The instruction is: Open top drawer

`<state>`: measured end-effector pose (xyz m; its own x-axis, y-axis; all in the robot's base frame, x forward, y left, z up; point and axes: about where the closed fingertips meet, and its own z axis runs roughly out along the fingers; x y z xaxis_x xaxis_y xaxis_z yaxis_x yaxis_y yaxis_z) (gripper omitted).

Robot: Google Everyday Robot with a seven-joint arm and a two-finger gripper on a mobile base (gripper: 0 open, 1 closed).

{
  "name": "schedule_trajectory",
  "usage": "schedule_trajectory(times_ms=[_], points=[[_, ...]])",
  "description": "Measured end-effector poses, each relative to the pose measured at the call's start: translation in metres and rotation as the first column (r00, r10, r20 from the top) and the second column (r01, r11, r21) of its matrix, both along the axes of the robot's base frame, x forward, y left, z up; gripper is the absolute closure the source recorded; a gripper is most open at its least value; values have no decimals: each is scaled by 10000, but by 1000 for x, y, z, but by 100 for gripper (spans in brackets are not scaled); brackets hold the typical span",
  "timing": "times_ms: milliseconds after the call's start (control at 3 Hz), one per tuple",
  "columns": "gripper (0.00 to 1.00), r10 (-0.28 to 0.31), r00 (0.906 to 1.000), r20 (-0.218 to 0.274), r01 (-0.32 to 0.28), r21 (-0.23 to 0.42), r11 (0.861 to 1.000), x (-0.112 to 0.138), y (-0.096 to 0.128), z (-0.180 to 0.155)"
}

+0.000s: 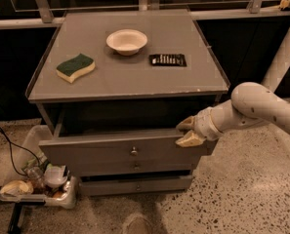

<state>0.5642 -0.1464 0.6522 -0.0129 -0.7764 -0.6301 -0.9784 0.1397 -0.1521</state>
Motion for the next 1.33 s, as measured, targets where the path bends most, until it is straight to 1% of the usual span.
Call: schedule_trajectory(times_ms=[333, 667, 1000, 1333], points=[[12, 1, 10000, 6, -1, -17, 10000, 0, 0, -1], [0, 71, 9999, 105, -75, 357, 9993, -20, -18, -10], [18, 155, 9998, -123, -146, 721, 9973, -42, -30, -22], [41, 155, 9998, -123, -146, 722, 9973, -41, -26, -14]])
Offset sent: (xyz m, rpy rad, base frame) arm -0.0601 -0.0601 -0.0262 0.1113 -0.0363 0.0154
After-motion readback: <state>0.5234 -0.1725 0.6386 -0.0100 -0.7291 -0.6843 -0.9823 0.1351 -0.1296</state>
